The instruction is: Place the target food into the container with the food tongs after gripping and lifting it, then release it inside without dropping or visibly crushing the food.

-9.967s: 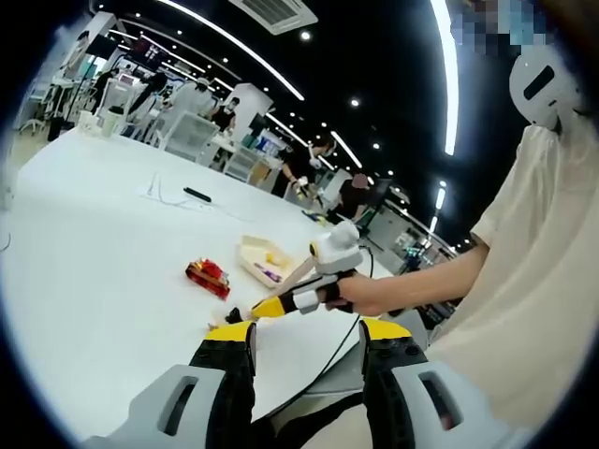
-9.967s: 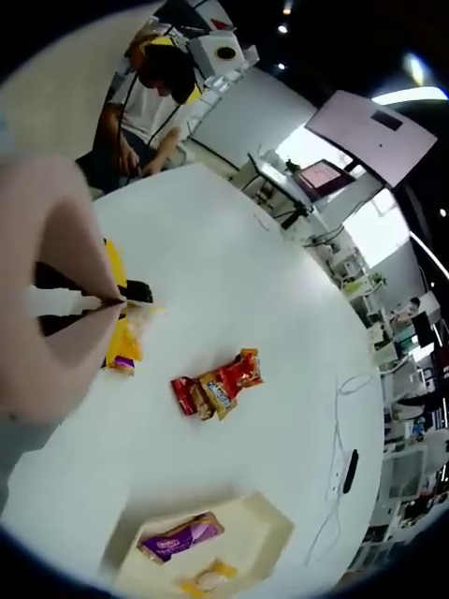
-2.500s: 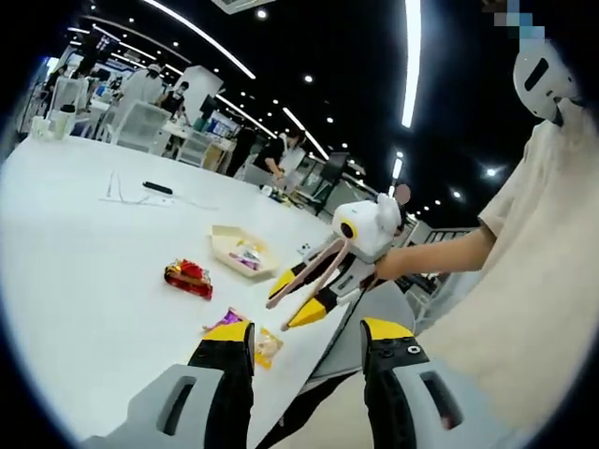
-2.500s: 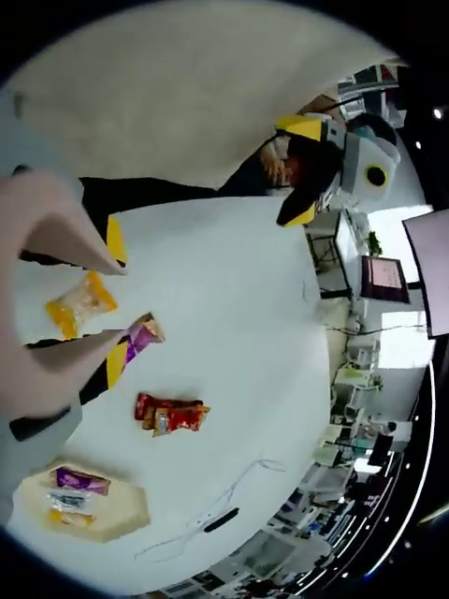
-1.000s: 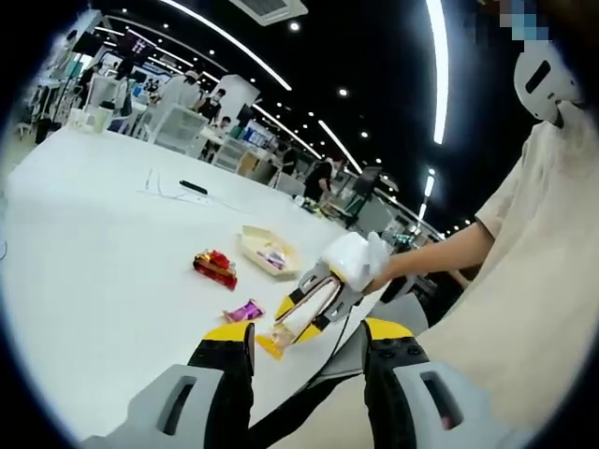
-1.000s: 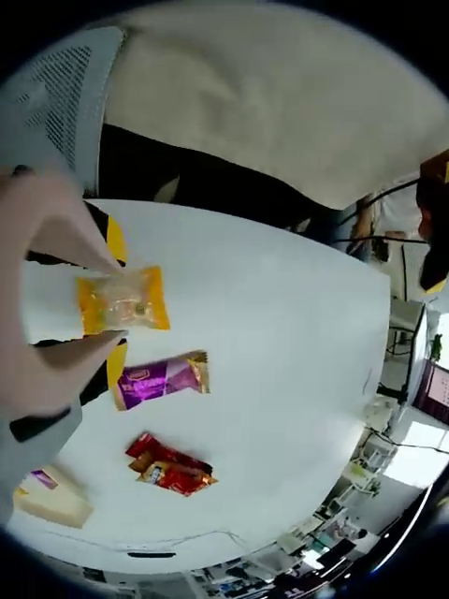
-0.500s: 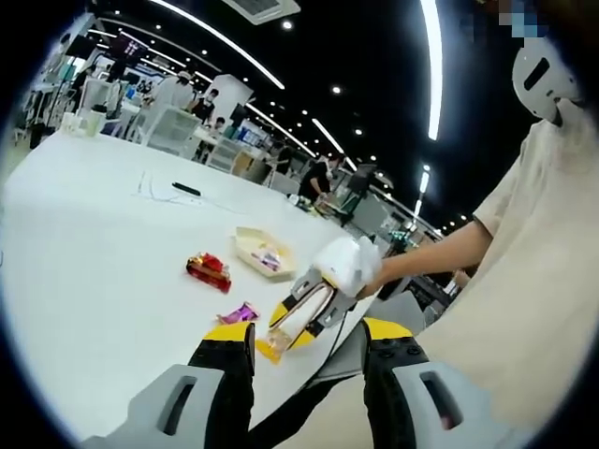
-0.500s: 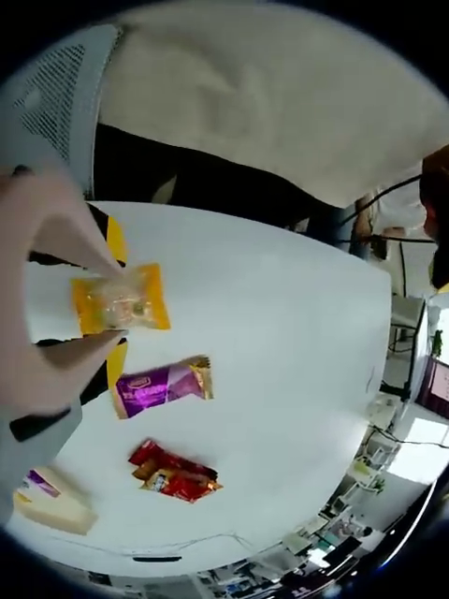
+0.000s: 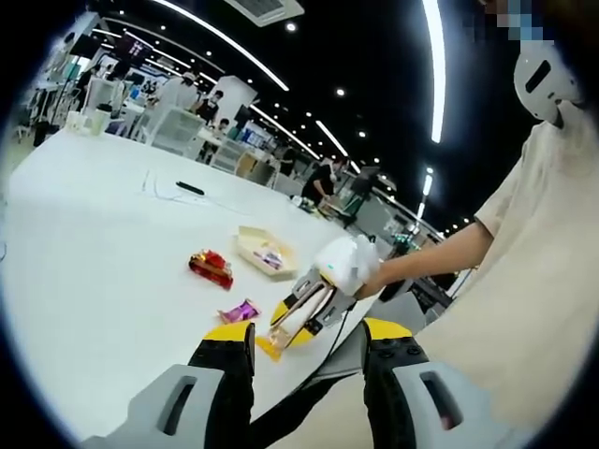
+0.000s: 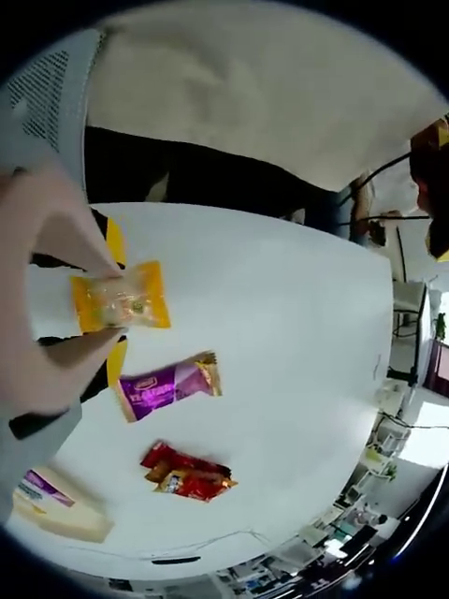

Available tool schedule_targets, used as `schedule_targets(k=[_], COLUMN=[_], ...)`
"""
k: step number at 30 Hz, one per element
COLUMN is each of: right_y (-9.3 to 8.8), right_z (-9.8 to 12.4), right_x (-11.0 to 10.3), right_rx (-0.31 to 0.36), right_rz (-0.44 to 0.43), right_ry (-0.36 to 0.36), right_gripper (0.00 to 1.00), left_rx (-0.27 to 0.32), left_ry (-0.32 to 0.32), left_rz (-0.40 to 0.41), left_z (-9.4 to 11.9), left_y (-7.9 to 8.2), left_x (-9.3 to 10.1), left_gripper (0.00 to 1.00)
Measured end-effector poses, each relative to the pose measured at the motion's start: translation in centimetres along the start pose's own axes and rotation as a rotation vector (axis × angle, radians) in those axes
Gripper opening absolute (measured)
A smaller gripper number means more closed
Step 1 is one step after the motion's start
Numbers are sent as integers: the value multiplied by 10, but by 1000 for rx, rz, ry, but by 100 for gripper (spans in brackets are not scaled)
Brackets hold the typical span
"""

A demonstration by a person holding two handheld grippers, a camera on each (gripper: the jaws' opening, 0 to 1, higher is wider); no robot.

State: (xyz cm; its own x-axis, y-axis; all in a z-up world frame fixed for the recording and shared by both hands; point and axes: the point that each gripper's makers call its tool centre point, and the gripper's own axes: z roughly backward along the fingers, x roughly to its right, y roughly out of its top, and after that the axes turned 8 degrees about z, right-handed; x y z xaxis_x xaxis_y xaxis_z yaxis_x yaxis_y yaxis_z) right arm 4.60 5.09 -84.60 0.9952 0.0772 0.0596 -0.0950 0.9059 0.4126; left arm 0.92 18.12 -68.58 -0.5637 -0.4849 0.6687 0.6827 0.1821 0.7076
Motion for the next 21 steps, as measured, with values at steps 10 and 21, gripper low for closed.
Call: schedule_targets(k=[10,21], right_y=[0,4], right_z=[5,13], right_x=[-1,5], right_rx=[19,53], right_rz=[-39,-85], right_ry=[-13,-45], right_gripper=[27,27], left_rx=[1,4], left_ry=[-5,-13], left_rz=[-1,-5], left_z=[-1,-4], left_y=[-1,1], left_x=[0,1], left_gripper=[45,45])
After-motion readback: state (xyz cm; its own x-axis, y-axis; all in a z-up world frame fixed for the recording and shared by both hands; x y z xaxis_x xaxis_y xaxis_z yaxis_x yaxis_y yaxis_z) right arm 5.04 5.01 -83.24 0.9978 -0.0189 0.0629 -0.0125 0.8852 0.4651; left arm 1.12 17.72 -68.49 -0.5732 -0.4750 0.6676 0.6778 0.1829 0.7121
